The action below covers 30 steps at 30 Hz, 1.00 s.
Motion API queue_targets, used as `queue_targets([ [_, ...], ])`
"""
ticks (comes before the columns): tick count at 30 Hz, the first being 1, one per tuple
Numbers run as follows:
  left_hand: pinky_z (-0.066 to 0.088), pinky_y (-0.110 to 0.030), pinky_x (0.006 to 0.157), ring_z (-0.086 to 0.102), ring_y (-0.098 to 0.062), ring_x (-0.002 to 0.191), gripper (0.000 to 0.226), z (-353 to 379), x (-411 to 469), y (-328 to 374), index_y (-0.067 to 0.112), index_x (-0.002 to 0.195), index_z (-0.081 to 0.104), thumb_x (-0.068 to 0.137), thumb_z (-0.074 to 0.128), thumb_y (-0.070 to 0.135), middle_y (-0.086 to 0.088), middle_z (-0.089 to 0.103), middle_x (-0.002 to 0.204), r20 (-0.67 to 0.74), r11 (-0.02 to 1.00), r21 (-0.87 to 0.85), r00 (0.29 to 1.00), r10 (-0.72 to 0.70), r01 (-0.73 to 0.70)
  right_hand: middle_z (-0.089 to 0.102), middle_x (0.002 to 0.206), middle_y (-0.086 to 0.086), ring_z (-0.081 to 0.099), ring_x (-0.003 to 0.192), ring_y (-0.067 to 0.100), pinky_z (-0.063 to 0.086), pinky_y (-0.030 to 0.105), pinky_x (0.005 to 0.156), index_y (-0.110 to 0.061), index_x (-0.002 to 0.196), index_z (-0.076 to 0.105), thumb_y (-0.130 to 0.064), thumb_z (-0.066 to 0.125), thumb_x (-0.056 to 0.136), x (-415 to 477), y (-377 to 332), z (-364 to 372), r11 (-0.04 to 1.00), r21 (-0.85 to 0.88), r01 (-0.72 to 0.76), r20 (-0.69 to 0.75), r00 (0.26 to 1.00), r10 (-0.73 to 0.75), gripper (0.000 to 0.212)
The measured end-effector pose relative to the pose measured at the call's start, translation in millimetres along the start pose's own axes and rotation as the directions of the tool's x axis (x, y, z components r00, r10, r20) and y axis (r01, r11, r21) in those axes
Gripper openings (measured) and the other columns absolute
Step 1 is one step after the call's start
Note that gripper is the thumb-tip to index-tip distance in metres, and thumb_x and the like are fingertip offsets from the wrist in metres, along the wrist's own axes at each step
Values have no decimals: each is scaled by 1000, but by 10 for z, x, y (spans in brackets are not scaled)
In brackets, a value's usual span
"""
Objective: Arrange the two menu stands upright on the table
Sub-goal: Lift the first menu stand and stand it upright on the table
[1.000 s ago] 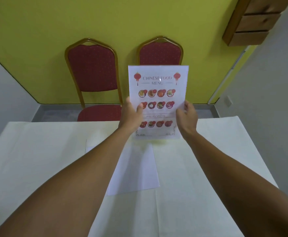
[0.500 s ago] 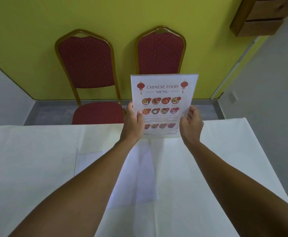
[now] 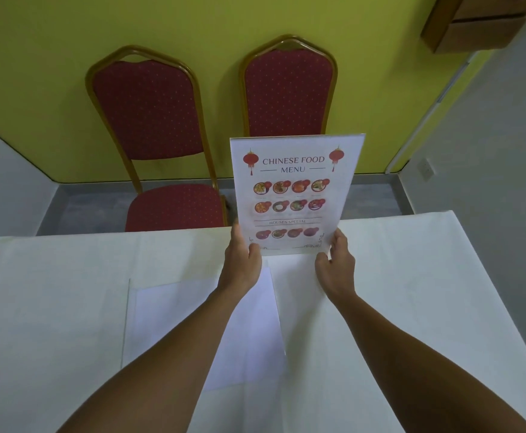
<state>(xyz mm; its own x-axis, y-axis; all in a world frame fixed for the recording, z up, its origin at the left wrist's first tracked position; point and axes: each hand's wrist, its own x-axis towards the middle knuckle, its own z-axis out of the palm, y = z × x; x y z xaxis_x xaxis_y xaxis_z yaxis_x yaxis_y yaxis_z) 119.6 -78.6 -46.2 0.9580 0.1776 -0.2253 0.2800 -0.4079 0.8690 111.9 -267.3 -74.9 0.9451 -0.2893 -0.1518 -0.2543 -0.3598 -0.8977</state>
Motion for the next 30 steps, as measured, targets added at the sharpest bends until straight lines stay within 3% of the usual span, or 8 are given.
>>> queue_targets([
  [3,48,-29,85,53,-24,123,65,64,-45,-107,26,154,16,96,42,12,1,50,144,22,996,47,997,-74,73,57,133,-7,54,107,10,51,28,91,-24,142,39,0,59,90,-17,75,28,1000,-12,-14,10,1000,15,60],
  [6,49,-31,85,52,-25,124,71,95,-63,-144,28,156,10,95,43,11,1,46,147,19,993,76,996,-89,87,56,129,-9,54,103,12,42,0,69,-22,143,39,1,55,89,-6,96,32,1000,-12,-9,1,1000,9,61],
  [8,50,-31,84,52,-24,122,72,117,-60,-141,29,156,9,95,42,11,1,45,148,17,993,75,995,-98,96,55,127,-11,55,102,12,39,-4,63,-22,143,39,2,55,89,13,109,37,1000,0,-16,-5,1000,16,61],
  [14,46,-27,79,53,-24,121,75,153,-29,-130,27,157,4,95,42,12,0,46,148,3,989,83,993,-120,119,55,123,-14,56,100,13,41,2,68,-26,139,41,-2,55,87,68,106,41,999,-26,-22,-6,1000,22,59],
  [18,47,-22,70,56,-24,115,75,143,12,-98,29,156,5,95,42,10,1,47,147,7,990,84,994,-113,111,55,122,-16,55,99,10,47,18,83,-38,131,38,-6,55,84,49,102,69,999,1,-33,-12,999,33,59],
  [21,46,-22,72,55,-23,118,74,138,25,-80,28,157,4,96,43,10,1,45,149,5,989,103,994,-108,107,55,123,-17,55,98,8,50,33,92,-35,135,40,-4,57,86,27,130,94,998,4,-57,-13,998,57,61],
  [27,45,-25,78,52,-24,124,76,148,-9,-84,27,158,2,97,44,12,0,43,151,3,985,128,993,-114,113,55,122,-18,54,99,8,51,32,90,-38,132,39,-9,54,82,67,118,50,999,6,-37,0,999,37,59],
  [30,46,-25,78,51,-23,125,77,147,-22,-74,28,158,1,97,45,12,0,43,150,6,985,127,993,-121,120,55,123,-17,54,101,10,51,34,91,-31,137,41,-5,55,84,94,122,31,999,-10,-32,7,999,32,60],
])
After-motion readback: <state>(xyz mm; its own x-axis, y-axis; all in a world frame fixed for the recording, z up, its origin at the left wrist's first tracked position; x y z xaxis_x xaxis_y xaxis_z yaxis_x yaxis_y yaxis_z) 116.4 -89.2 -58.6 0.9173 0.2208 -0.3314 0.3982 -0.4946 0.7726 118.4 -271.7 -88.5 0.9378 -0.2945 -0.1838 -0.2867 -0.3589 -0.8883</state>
